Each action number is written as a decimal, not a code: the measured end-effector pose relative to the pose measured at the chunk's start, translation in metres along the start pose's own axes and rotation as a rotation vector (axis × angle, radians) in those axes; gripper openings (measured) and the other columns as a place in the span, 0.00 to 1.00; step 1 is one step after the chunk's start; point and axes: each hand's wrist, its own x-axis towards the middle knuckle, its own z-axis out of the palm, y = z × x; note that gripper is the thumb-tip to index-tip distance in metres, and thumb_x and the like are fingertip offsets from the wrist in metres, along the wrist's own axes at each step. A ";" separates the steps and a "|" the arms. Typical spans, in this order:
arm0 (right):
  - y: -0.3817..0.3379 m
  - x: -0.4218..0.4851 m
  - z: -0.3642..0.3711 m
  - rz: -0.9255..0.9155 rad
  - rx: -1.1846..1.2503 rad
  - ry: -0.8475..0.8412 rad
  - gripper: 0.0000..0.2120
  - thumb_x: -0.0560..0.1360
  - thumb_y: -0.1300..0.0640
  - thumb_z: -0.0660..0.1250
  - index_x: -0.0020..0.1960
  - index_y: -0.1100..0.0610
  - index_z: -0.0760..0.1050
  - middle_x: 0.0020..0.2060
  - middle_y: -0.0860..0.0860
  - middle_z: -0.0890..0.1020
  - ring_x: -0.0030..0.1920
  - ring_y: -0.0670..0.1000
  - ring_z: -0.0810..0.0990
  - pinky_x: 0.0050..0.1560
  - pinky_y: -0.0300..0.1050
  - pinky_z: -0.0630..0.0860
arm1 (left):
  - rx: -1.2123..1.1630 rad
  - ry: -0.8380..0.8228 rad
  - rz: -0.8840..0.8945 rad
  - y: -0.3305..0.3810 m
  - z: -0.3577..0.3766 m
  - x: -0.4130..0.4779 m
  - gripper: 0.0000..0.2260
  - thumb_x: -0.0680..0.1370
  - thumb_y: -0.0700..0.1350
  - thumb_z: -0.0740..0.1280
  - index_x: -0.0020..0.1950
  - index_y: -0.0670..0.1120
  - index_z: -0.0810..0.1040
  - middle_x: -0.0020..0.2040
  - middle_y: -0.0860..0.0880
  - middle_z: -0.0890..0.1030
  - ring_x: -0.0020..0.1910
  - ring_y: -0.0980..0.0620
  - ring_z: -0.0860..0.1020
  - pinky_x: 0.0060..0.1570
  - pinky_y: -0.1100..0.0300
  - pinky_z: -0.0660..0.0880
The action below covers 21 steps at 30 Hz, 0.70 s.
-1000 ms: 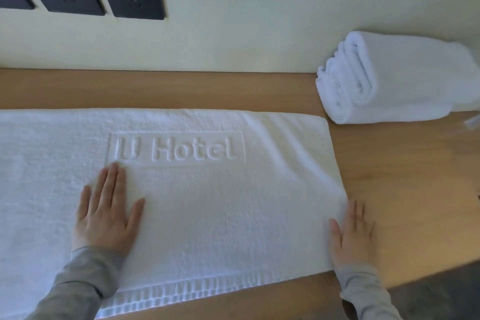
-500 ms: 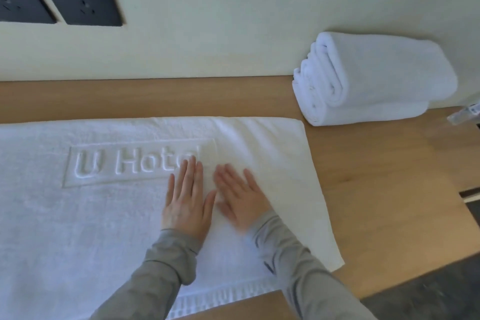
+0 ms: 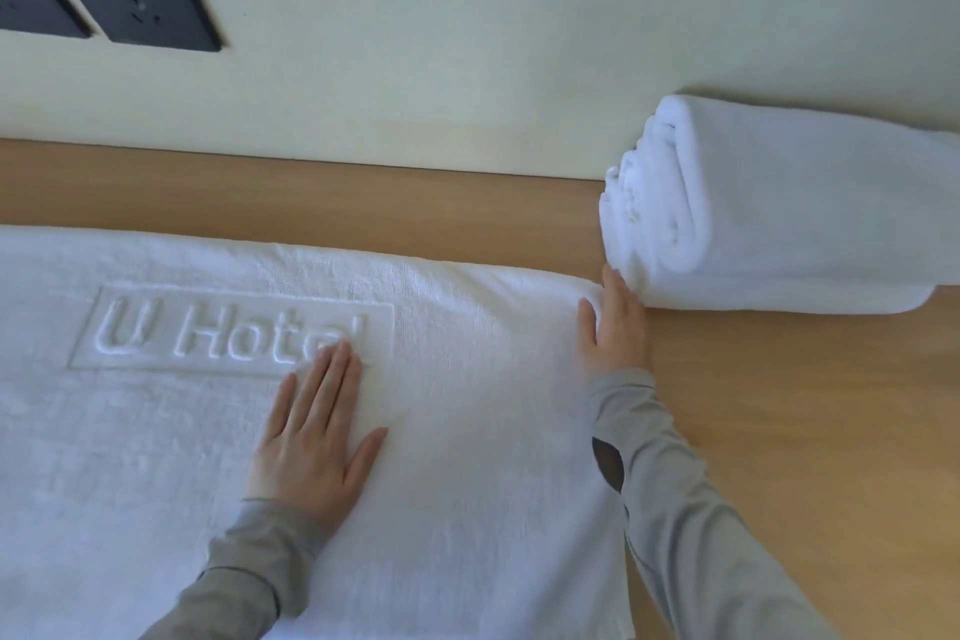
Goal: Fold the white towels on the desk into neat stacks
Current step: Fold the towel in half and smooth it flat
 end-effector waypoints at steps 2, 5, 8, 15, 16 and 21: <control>-0.002 0.019 0.000 -0.013 -0.101 -0.089 0.21 0.80 0.59 0.55 0.72 0.64 0.61 0.65 0.61 0.72 0.65 0.61 0.68 0.64 0.48 0.63 | 0.010 -0.003 -0.001 -0.001 0.001 -0.001 0.32 0.79 0.61 0.42 0.75 0.40 0.57 0.76 0.46 0.58 0.75 0.51 0.53 0.74 0.52 0.48; -0.004 0.037 -0.003 -0.021 -0.241 -0.160 0.19 0.81 0.58 0.53 0.70 0.62 0.64 0.59 0.60 0.76 0.59 0.61 0.71 0.60 0.50 0.65 | 0.009 -0.015 -0.004 0.000 0.000 -0.003 0.32 0.79 0.61 0.42 0.75 0.40 0.57 0.76 0.45 0.59 0.75 0.50 0.53 0.74 0.51 0.49; -0.006 0.046 -0.004 -0.092 -0.476 -0.262 0.16 0.79 0.60 0.55 0.66 0.58 0.67 0.61 0.56 0.74 0.61 0.57 0.68 0.59 0.48 0.66 | 0.008 -0.018 -0.009 0.001 -0.001 -0.004 0.32 0.79 0.60 0.42 0.75 0.40 0.57 0.76 0.45 0.59 0.75 0.51 0.54 0.73 0.50 0.51; -0.016 0.067 -0.015 -0.275 -0.708 -0.313 0.12 0.73 0.63 0.62 0.56 0.58 0.73 0.52 0.54 0.77 0.56 0.55 0.72 0.54 0.49 0.67 | -0.007 -0.010 -0.010 0.002 -0.001 -0.004 0.31 0.79 0.60 0.42 0.75 0.41 0.57 0.76 0.46 0.58 0.75 0.51 0.54 0.72 0.49 0.53; -0.016 0.068 -0.017 -0.260 -0.730 -0.267 0.14 0.71 0.64 0.63 0.56 0.59 0.73 0.52 0.55 0.78 0.56 0.56 0.73 0.53 0.49 0.67 | -0.007 -0.012 -0.009 0.001 0.000 -0.004 0.31 0.79 0.60 0.43 0.75 0.41 0.57 0.76 0.46 0.58 0.75 0.51 0.55 0.72 0.49 0.53; -0.027 0.064 -0.010 -0.149 -0.853 -0.375 0.13 0.72 0.64 0.63 0.56 0.61 0.73 0.54 0.56 0.77 0.58 0.56 0.72 0.56 0.49 0.69 | -0.010 -0.011 0.002 -0.001 0.001 -0.004 0.31 0.79 0.60 0.43 0.75 0.42 0.58 0.76 0.46 0.59 0.75 0.51 0.56 0.72 0.50 0.53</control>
